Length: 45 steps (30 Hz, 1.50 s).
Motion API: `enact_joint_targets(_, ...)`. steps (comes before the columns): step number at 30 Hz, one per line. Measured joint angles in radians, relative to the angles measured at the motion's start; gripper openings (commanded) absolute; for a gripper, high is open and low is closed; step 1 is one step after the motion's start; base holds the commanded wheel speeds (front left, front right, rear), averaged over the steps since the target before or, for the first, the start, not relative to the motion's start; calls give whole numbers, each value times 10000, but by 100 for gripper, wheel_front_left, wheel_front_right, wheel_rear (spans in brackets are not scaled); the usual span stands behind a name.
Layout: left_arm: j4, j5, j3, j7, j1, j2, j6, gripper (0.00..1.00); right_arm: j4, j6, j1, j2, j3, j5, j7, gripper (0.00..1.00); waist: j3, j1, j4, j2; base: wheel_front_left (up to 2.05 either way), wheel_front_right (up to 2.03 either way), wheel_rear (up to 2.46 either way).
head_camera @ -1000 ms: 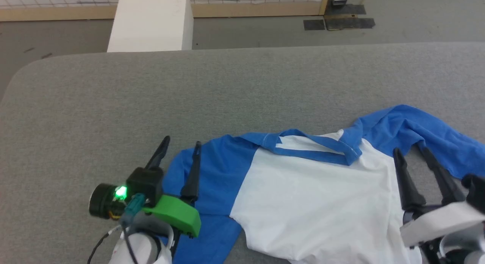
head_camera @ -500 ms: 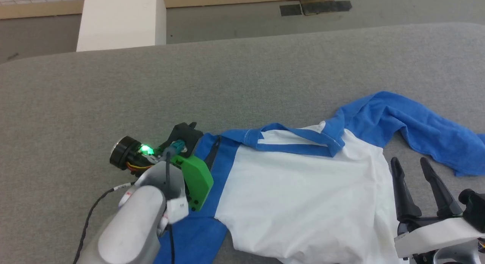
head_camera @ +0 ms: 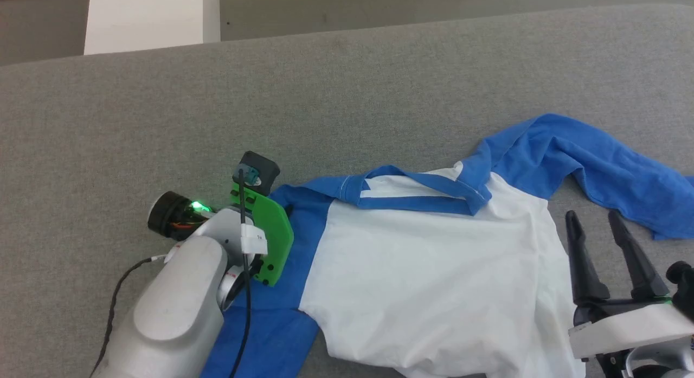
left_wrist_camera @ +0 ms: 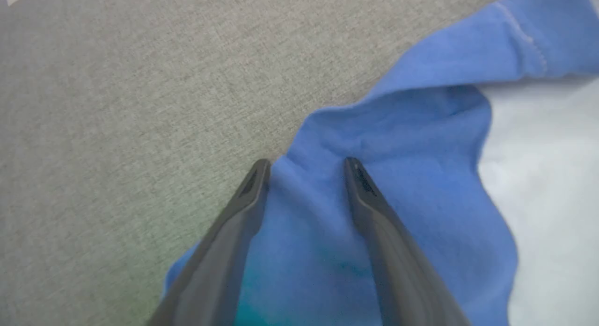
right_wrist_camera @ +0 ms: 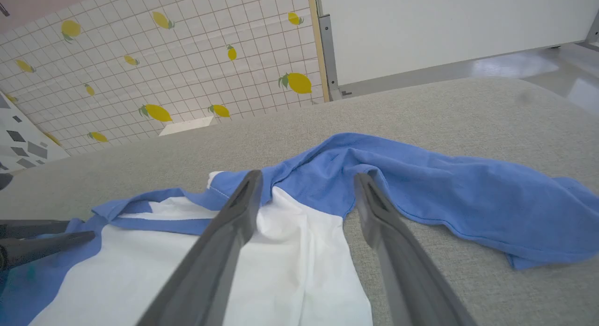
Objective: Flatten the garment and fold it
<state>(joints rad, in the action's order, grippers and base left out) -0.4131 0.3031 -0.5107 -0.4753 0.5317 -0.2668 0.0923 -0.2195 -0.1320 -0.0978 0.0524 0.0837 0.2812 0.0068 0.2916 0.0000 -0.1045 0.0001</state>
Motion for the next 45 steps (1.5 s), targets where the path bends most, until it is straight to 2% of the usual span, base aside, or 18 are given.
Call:
enact_joint_targets(6,242,508,-142,-54,-2,48,165,0,2,0,0,0,167,0,-33,100,72,0,118,0,0,0,0)
enact_joint_targets(11,775,604,75,612,-311,-84,153,0,2,0,15,-2,159,0,-44,100,6,0,254,0,0,0,0)
enact_joint_targets(14,1250,775,500,1120,-773,-376,-167,0,-6,0,18,-4,165,0,-44,100,-64,0,310,0,0,0,0)
enact_joint_targets(22,2778,1127,2128,1931,-2433,-1638,-1459,0,-27,0,14,-4,209,-23,-27,100,-162,0,406,-1,0,0,0)
enact_joint_targets(26,3388,1237,2213,2127,-3023,-1674,-1559,0,-33,0,14,0,163,-203,65,100,-167,0,541,0,0,0,0)
enact_joint_targets(30,3877,1296,2075,2383,-3104,-1421,-1563,0,-100,0,333,176,-171,-616,525,100,-165,0,687,-1,0,0,0)
enact_joint_targets(37,4334,1264,1712,2481,-3058,-1189,-1561,0,151,0,2288,2564,-844,-583,2173,100,2,0,804,0,0,0,0)
enact_joint_targets(42,4552,1162,1538,2477,-2902,-1139,-1553,0,855,0,3602,4573,-2249,100,3542,100,243,0,953,0,0,0,0)
enact_joint_targets(45,4629,1147,1436,2476,-2725,-1089,-1546,0,1254,-4,4279,5476,-3246,627,4067,100,426,0,1063,0,0,0,0)
